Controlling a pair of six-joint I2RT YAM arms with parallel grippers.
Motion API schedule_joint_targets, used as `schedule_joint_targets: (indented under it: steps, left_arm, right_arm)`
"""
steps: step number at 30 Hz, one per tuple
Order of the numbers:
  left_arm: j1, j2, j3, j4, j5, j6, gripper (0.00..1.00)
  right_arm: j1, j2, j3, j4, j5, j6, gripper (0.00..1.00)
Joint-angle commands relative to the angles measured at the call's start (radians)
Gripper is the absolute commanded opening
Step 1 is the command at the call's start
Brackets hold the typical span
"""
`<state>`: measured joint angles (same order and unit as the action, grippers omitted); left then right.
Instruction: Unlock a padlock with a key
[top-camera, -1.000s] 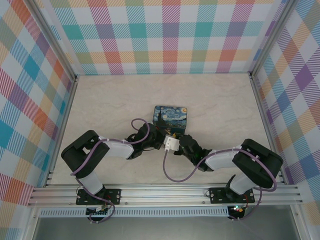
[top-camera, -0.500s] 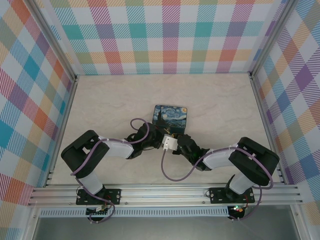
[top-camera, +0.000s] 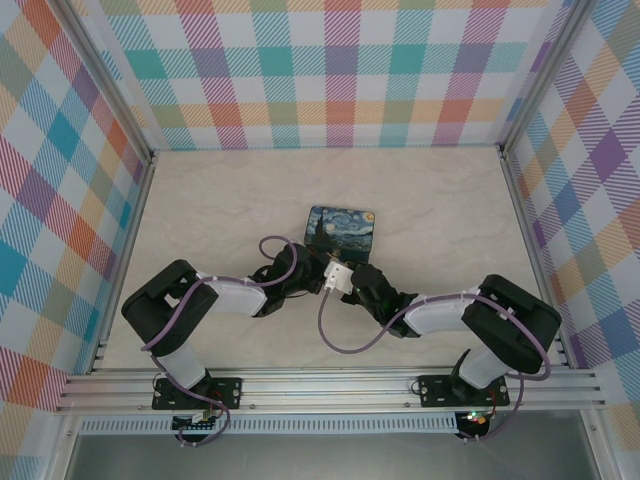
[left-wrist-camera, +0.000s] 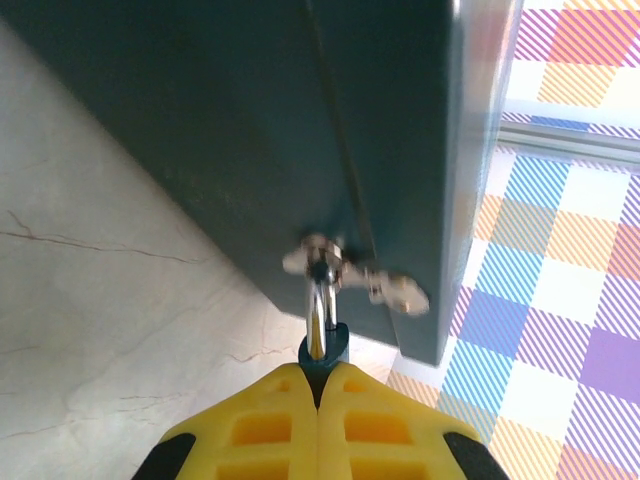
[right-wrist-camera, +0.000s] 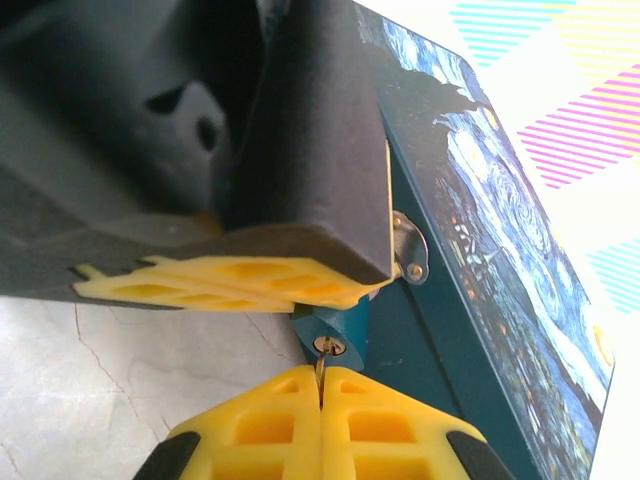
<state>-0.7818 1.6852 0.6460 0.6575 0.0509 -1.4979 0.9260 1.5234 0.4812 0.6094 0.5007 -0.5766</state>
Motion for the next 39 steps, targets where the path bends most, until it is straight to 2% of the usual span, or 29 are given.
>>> schedule_joint_targets:
  steps: [1, 7, 14, 26, 32, 39]
  left_arm:
    - [-0.016, -0.019, 0.014, 0.023, 0.062, -0.006, 0.0]
    - [-0.015, -0.019, 0.012, 0.022, 0.062, -0.006, 0.0]
    - [-0.017, -0.01, 0.012, 0.023, 0.063, -0.005, 0.0]
    - [-0.017, -0.009, 0.0, 0.02, 0.056, 0.0, 0.0]
    - [-0.016, -0.005, -0.002, 0.016, 0.055, 0.007, 0.0]
    - [-0.019, -0.001, 0.0, 0.014, 0.053, 0.008, 0.0]
  right_arm:
    - [-0.009, -0.04, 0.051, 0.036, 0.04, 0.129, 0.0]
    - [-0.009, -0.043, 0.033, 0.038, 0.034, 0.246, 0.0]
    - [-0.009, -0.069, 0.011, 0.03, -0.038, 0.371, 0.0]
    - [-0.018, -0.152, -0.026, -0.121, -0.195, 0.769, 0.0]
    - [-0.046, -0.171, -0.038, -0.171, -0.275, 0.841, 0.0]
    - [-0.072, -0.187, -0.033, -0.235, -0.34, 0.853, 0.0]
